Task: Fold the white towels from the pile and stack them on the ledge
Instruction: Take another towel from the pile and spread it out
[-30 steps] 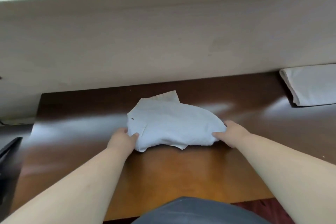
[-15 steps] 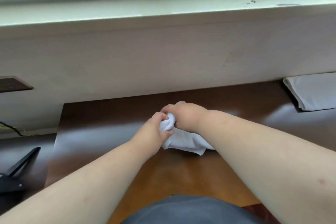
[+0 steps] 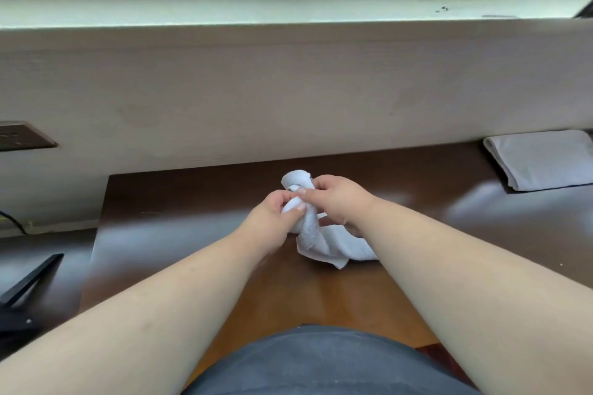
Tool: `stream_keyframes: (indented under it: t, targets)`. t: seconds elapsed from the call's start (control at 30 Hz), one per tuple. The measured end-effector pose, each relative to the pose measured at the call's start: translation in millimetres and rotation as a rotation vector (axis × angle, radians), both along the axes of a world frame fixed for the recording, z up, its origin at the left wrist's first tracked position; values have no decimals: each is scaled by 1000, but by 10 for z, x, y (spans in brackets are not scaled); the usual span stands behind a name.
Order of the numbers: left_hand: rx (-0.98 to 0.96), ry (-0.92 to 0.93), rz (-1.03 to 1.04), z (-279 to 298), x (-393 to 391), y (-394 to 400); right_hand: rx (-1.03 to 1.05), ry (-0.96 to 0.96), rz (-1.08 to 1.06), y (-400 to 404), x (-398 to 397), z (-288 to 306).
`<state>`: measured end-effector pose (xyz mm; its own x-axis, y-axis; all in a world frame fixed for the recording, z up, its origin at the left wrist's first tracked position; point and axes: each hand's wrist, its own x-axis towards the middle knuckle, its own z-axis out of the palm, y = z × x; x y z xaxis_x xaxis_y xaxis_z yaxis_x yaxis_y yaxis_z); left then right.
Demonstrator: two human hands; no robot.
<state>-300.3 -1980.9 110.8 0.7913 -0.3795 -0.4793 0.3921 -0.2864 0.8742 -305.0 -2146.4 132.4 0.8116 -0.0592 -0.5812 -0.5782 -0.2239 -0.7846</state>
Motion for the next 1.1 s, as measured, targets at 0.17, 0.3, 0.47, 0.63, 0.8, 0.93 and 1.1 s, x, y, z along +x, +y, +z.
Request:
stream_keyframes:
  t: [0.17,0.3,0.47,0.63,0.8,0.93,1.1]
  targets:
    - [100,-46,283,-7,113,142,188,-25,-436,-323,-52,-88]
    - [213,-144,470,-102,178,346,-99,-21,-663,-751,-172,-208]
    - [378,-154,581,-263,227,588,-376,-24,-752,-1195,-423,-402]
    - [540,-157,603,-369,327,843,-523,61,-778,-1576,-655,-603]
    - [704,-57,689,-523,453,1048,-562,120,-904,-1860,-805,-681]
    - [1000,135,414,-663,483,975,-380,228,-987,-1875,-961,-851]
    - [1114,-493,-308,-677,386,412,87,396,-1161,-1648,-1168,-1125]
